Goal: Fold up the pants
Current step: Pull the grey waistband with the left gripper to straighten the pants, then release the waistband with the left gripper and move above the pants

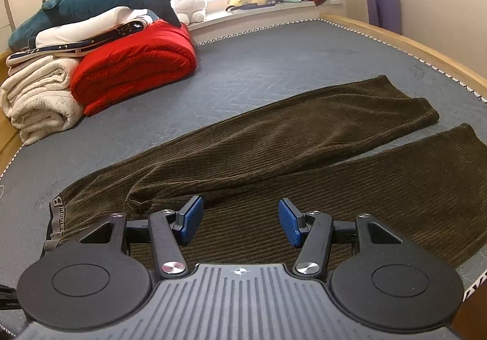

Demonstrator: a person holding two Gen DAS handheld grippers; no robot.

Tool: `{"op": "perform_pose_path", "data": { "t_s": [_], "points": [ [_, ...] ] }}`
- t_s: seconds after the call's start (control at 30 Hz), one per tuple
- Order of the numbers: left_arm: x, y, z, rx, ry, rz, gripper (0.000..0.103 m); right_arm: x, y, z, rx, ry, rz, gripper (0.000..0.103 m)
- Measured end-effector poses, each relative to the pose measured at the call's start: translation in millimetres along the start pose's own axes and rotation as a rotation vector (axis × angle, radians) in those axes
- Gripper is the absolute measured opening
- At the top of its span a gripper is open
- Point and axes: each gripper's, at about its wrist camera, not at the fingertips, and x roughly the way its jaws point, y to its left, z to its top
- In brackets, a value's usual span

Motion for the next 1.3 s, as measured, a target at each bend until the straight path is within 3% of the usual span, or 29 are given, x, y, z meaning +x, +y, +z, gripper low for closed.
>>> {"op": "perform_pose_path", "data": {
  "t_s": [0.17,0.27,0.37,0.53,0.57,0.63,0.73,0.8,1.17,1.3],
  "points": [
    [-15,-1,4,-0.031,-0.101,-0.061,0.03,-5,-6,3,0.031,-0.035,-0.011,0.057],
    [-22,-1,7,-0.057,-0.147,-0.077,0.034,-15,-13,10,0.057,-0.062,-0.026,0.057],
    [-30,1,10,-0.072,-0.189,-0.083,0.045,-36,-14,21,0.05,-0.126,-0.019,0.057],
    [-38,0,14,-0.091,-0.235,-0.104,0.051,-69,-14,34,0.023,-0.248,0.002,0.059],
    [-39,-1,14,-0.09,-0.249,-0.105,0.051,-70,-14,33,-0.001,-0.263,-0.002,0.064],
    [-41,-5,14,-0.085,-0.291,-0.097,0.055,-65,-17,29,-0.036,-0.268,-0.018,0.069],
    [-46,-11,12,-0.055,-0.383,-0.071,0.067,-50,-23,21,-0.042,-0.238,-0.038,0.07],
    [-48,-18,11,-0.023,-0.418,-0.053,0.068,-41,-25,16,-0.03,-0.221,-0.045,0.07],
    [-35,-42,11,0.056,-0.403,-0.038,0.068,-25,-16,4,-0.068,-0.189,-0.04,0.075],
    [-33,-42,11,0.069,-0.373,-0.071,0.064,-20,-12,3,-0.109,-0.157,-0.049,0.076]
  ]
}}
